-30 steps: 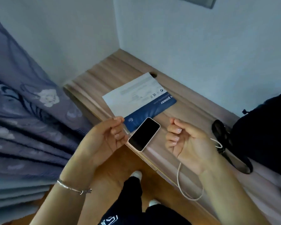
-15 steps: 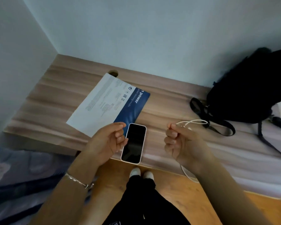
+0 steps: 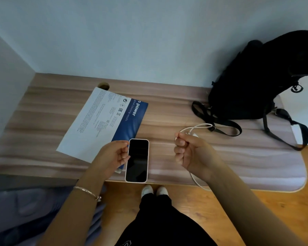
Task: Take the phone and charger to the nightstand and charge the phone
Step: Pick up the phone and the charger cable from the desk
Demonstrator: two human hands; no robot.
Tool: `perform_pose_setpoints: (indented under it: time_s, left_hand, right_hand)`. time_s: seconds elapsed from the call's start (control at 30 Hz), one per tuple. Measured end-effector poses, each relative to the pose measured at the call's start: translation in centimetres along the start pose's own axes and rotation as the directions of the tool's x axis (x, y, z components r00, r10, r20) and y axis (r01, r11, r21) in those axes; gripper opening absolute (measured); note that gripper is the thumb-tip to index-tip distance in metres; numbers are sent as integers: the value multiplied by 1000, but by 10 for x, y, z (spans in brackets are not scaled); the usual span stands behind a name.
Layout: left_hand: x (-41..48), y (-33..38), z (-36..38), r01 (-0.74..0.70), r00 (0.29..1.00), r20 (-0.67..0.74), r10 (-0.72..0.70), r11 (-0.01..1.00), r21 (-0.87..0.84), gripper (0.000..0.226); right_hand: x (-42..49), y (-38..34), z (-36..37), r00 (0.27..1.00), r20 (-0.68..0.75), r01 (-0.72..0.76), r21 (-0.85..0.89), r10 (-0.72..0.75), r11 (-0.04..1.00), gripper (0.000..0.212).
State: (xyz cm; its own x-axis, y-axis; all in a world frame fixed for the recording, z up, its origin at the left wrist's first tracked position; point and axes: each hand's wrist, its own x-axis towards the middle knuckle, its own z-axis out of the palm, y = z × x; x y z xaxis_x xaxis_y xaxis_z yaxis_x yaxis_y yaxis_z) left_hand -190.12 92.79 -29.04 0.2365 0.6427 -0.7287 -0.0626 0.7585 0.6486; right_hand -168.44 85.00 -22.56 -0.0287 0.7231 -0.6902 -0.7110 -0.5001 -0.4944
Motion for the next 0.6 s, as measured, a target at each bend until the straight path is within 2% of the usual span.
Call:
perform_pose_setpoints:
  time_s: [0.17,0.27,0.33,0.4,0.5,0.6]
  left_hand:
    - [23,-5,9,10,990,-142,23,974,227,11]
    - [34,-15,10,51,985,-171,33,884,465,10]
    - [40,-21,9,74,981,-191,38,834,547,10]
    - [46,-25,8,100,970,-239,44,823,559,17]
    - [53,-28,9,165,950,-312,15,825,541,10]
    - [59,-29,9,230,939,-341,-45,819,526,25]
  right_hand:
    - [-3,-4,-15,999,37,22,13,-22,1000,5]
    - [-4,-4,-22,999,37,31,16,-32,999,7]
    - [-3,-5,-28,999,34,33,26,-34,999,3]
    - [-2,-6,-34,999,28,29,35,-30,999,12]
    - [-2,-9,-41,999,25,25,23,-25,999,16]
    - [-1,-10,-50,999,7,32,12,-32,999,15]
